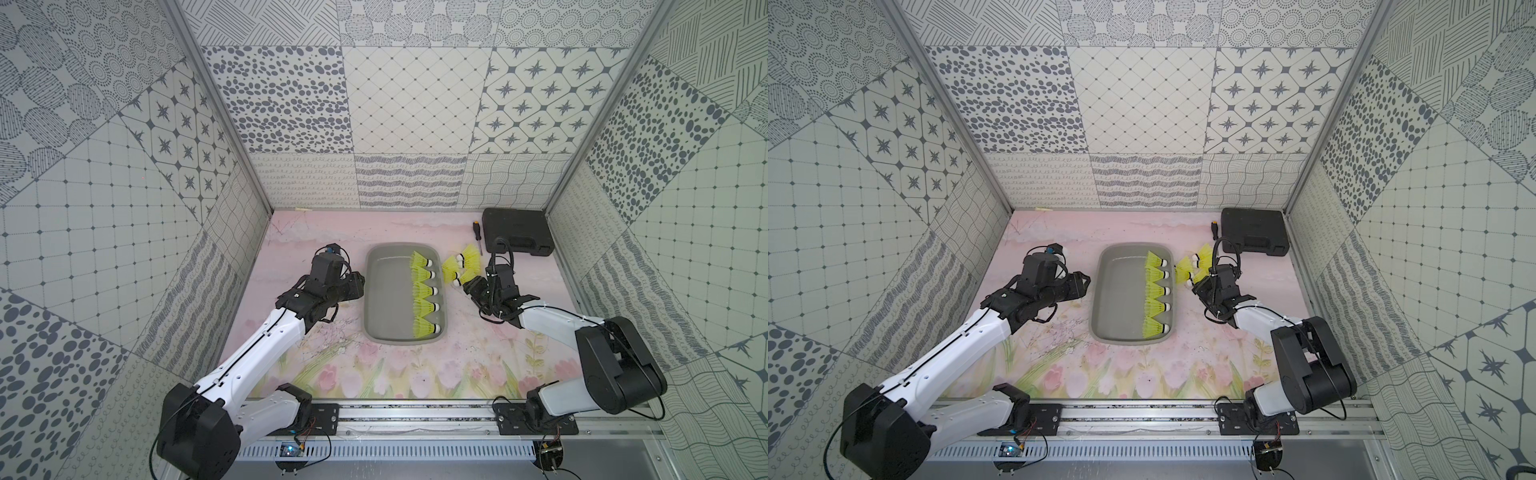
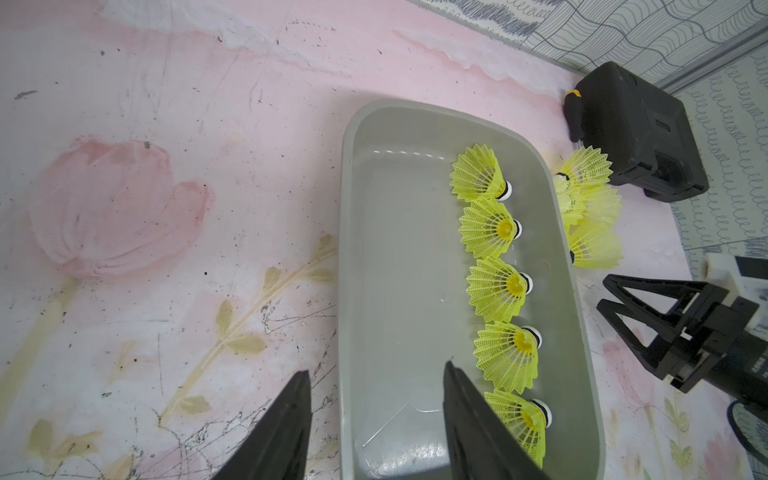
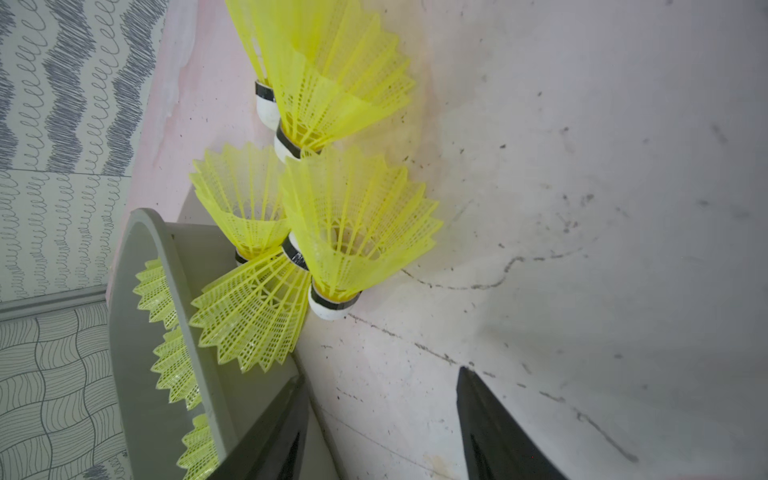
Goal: Put the shuttlecocks into the storage box
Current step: Pick up the shuttlecock at the center of the board.
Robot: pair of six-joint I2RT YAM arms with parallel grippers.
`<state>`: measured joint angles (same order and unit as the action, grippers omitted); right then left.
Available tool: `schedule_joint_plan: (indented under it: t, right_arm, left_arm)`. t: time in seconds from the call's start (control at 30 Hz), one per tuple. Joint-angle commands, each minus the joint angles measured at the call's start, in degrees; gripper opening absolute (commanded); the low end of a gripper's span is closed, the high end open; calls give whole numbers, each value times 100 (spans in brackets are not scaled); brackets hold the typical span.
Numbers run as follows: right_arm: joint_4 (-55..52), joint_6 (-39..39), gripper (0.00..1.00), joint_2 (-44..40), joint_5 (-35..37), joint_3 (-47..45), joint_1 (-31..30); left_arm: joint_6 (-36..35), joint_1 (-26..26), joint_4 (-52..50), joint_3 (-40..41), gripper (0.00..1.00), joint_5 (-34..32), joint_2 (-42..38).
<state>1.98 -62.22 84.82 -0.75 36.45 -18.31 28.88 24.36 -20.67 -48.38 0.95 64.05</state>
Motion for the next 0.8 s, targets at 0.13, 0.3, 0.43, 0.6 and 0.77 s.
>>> schedule_joint_plan:
  t: [0.13, 0.3, 0.43, 0.6, 0.77]
  right_arm:
    - [662, -359, 62, 598, 221, 328, -23]
    - [858, -399, 62, 829, 271, 408, -33]
    - [859, -457, 62, 945, 334, 463, -33]
    - [895, -515, 61, 1141, 411, 540, -37]
    - [953, -570, 59, 1290, 504, 588, -42]
  left_arm:
    - [-244, -76, -48, 20, 55, 123, 22]
    - [-215, -85, -11, 56, 55, 157, 39]
    - [-216, -90, 32, 52, 55, 172, 88]
    - [-232, -96, 68, 29, 55, 217, 153]
    - [-236, -107, 66, 30, 55, 264, 173]
